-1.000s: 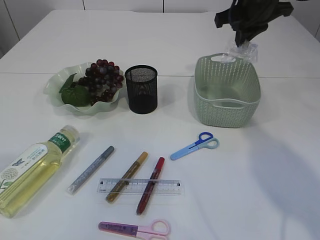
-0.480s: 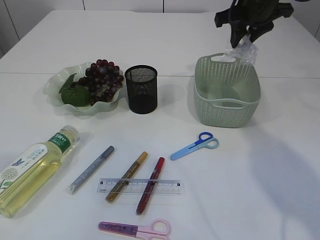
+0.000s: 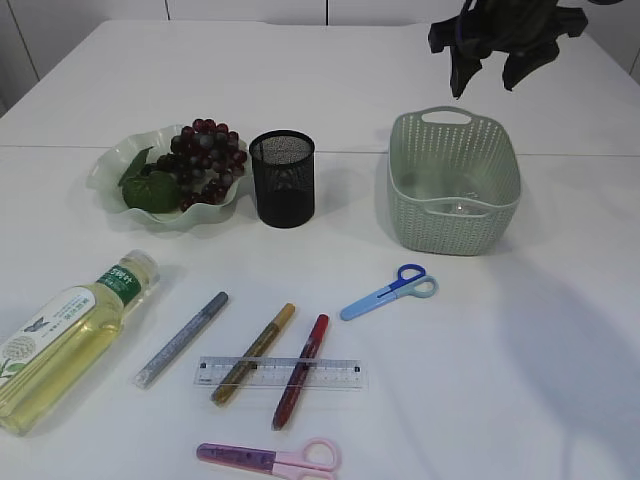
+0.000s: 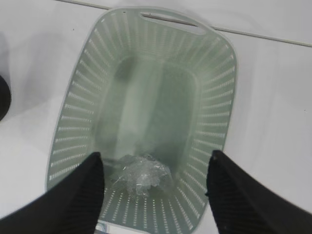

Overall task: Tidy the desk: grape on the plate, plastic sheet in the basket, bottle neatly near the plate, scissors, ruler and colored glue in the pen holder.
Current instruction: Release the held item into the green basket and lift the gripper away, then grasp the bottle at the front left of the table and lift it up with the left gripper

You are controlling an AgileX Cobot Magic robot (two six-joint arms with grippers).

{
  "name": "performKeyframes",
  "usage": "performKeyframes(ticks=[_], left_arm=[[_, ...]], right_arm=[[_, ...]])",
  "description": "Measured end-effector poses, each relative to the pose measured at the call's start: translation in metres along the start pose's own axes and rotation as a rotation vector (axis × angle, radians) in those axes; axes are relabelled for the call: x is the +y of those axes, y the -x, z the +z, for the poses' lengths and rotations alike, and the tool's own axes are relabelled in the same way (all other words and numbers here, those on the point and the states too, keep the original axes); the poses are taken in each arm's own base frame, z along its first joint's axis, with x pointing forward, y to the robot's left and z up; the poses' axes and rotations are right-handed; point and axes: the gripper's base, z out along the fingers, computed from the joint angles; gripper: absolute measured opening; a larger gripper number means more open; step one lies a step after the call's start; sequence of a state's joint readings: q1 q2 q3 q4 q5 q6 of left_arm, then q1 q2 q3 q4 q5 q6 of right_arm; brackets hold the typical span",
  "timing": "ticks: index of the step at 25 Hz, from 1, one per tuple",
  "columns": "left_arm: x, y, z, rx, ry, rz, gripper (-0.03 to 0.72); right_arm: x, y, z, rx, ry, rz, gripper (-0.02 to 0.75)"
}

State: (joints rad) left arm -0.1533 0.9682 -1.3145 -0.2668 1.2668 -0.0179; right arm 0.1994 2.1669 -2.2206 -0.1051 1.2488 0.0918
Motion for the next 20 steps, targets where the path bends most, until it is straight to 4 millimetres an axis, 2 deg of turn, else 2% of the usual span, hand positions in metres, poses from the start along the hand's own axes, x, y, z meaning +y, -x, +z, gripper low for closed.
performKeyframes(ticks=[5,9,16,20], left_arm=[[0.000,0.000,0.000,0.000,0.000,0.000,0.369],[0.002,0.003,0.006,0.018,0.006,-0.003,0.369],[0.010,0.007,0.017,0.052,0.070,0.008,0.369],[0.017,0.013,0.034,0.104,0.106,0.015,0.375]], right_arm=[[0.005,0.000,0.000,0.005,0.058,0.019,0.519],[0.007,-0.006,-0.015,0.005,0.100,0.034,0.519],[0.001,-0.046,-0.057,0.056,0.096,0.030,0.520],[-0.002,-0.074,-0.087,0.062,0.112,0.031,0.521]])
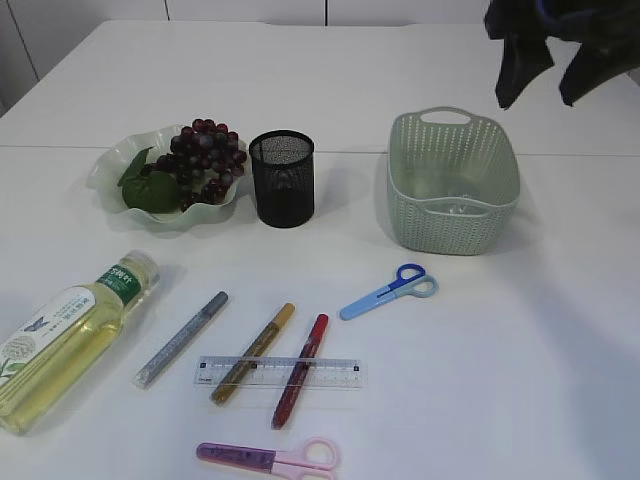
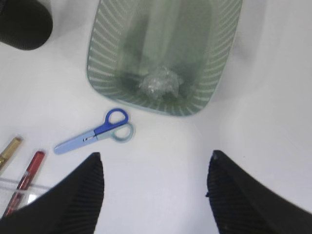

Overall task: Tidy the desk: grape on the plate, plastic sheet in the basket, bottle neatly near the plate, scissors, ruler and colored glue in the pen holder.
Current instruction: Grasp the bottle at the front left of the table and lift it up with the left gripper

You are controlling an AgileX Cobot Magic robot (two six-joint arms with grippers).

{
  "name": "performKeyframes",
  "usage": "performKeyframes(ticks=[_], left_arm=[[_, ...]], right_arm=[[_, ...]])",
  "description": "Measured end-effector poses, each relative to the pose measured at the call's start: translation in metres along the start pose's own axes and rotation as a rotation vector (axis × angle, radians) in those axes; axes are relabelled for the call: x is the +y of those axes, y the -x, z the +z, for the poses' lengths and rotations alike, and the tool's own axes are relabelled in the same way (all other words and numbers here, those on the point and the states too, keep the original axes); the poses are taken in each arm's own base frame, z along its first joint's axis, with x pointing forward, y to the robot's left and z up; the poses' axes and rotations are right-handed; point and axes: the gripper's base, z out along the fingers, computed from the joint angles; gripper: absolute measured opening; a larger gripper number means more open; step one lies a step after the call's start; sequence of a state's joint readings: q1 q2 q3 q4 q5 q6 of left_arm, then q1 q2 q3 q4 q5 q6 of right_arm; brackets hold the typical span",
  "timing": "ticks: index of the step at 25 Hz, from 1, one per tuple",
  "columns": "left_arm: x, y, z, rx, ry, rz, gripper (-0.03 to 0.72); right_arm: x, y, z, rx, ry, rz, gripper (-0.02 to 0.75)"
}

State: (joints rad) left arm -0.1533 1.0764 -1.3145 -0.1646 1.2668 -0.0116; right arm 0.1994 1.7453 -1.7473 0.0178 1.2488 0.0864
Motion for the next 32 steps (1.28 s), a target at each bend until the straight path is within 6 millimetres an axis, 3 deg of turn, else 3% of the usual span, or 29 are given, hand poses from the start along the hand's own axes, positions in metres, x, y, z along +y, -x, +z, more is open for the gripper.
performKeyframes(ticks=[5,8,15,26,32], left_arm=[[0.007,0.015,0.044,0.130,0.015,-0.006,0.488],[0.014,0.022,0.075,0.217,0.049,0.001,0.548],[0.030,0.028,0.144,0.403,0.100,0.068,0.569],[0.014,0.015,0.223,0.620,0.093,0.339,0.572],[0.016,0.016,0.233,0.604,0.126,0.379,0.568]], right_arm=[[0.001,-0.043,-0.034,-0.004,0.048,0.014,0.521],[0.000,-0.070,-0.045,0.006,0.057,0.018,0.521],[-0.003,-0.114,-0.060,0.012,0.074,0.024,0.521],[0.002,-0.123,-0.068,-0.006,0.130,0.006,0.521],[0.002,-0.123,-0.068,-0.006,0.136,-0.003,0.521]])
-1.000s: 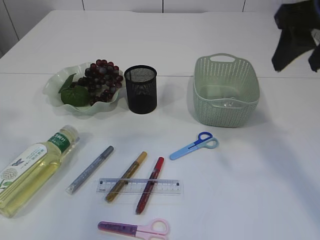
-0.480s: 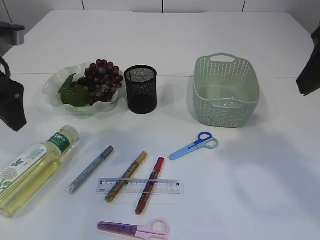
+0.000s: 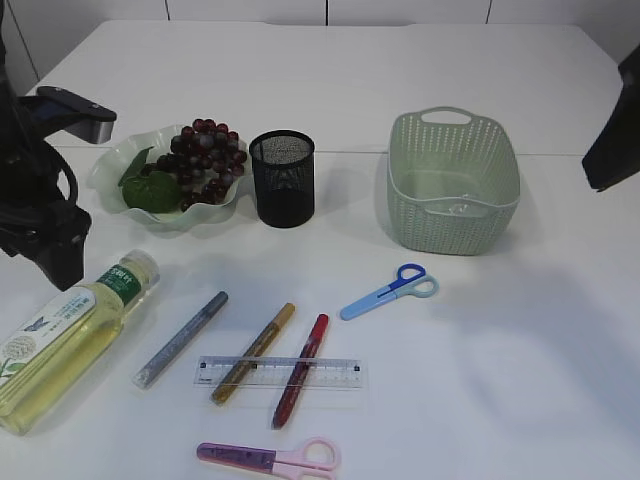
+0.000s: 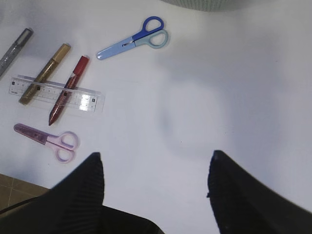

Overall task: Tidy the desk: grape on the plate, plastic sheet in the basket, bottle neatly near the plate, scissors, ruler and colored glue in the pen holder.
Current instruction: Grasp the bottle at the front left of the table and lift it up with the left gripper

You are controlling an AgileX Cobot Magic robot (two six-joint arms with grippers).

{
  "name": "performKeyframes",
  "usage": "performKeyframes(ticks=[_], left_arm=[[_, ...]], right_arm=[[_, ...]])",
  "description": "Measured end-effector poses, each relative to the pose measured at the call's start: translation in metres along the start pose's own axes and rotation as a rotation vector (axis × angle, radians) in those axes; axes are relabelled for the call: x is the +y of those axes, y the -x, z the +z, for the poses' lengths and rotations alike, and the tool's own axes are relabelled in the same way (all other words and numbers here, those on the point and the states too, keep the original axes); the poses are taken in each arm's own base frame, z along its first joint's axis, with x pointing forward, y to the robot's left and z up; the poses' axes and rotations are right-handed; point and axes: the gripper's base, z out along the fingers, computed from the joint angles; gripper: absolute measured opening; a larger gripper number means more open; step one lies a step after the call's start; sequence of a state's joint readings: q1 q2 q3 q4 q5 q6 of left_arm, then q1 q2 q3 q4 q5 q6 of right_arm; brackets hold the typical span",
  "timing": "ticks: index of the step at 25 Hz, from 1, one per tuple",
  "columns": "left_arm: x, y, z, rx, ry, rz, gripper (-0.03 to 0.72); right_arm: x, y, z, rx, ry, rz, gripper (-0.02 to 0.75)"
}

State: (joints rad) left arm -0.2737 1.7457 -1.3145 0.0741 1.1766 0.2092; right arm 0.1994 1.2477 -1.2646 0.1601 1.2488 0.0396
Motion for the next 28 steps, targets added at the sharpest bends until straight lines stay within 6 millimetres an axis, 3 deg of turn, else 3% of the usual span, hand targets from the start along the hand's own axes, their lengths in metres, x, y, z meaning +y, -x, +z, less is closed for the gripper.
performKeyframes(ticks=[5,9,18,28], left_arm=[[0.001,0.005,0.002,-0.035,0.007,0.001,0.606],[-0.001,0.011,0.017,-0.021,-0.016,-0.008,0.647],[-0.002,0.020,0.053,0.049,-0.048,-0.047,0.654],[0.005,0.023,0.077,0.111,0.034,-0.074,0.653]], right_arm=[[0.000,0.000,0.000,0.000,0.002,-0.002,0.521],[0.000,0.000,0.000,0.000,0.002,-0.002,0.521],[0.000,0.000,0.000,0.000,0.004,-0.002,0.521],[0.000,0.000,0.000,0.000,0.004,-0.006,0.521]])
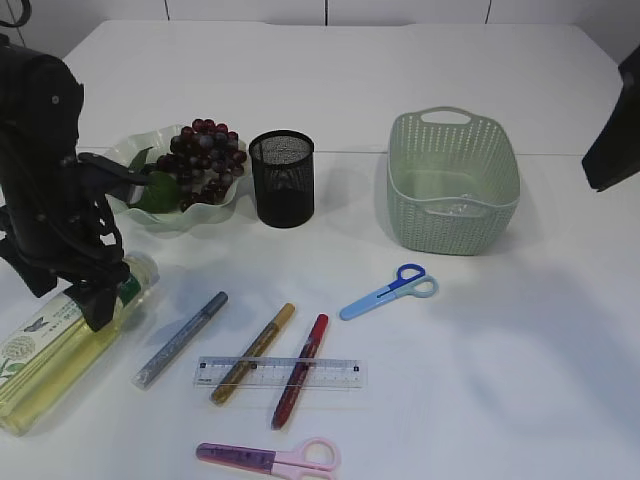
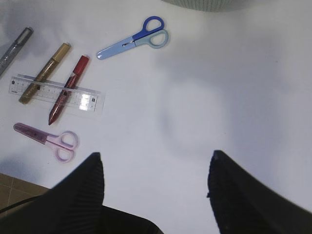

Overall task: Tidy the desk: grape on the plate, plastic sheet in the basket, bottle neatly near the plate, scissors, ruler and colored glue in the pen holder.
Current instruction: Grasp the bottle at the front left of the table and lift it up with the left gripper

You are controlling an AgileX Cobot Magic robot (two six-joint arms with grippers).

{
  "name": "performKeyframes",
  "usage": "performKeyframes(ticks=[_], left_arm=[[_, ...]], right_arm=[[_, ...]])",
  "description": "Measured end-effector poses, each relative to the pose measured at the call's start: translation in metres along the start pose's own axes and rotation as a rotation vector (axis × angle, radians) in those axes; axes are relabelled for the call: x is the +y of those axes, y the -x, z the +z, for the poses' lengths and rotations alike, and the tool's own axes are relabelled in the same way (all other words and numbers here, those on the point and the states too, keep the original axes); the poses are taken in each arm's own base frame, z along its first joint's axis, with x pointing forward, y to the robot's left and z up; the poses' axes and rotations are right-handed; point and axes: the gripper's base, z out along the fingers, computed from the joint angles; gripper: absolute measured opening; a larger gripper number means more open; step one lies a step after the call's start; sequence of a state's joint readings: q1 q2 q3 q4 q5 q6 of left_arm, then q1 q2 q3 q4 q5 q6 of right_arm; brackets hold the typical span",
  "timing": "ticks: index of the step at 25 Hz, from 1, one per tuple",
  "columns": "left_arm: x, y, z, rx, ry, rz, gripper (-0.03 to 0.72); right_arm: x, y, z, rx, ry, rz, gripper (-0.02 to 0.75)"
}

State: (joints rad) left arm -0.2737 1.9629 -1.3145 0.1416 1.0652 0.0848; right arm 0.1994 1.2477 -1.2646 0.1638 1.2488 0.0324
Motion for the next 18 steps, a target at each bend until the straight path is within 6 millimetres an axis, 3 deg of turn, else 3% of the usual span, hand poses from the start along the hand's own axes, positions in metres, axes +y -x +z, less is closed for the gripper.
performKeyframes(ticks=[11,18], left_arm=[[-0.001,0.008,0.010,-0.040,-0.006,-0.005,0.632],[-0.005,0.011,0.033,0.017,-0.026,-0.006,0.605]], right_arm=[[0.000,0.000,0.000,0.000,0.000,-0.003,0.521],[0.000,0.000,0.000,0.000,0.000,-0.004,0.521]])
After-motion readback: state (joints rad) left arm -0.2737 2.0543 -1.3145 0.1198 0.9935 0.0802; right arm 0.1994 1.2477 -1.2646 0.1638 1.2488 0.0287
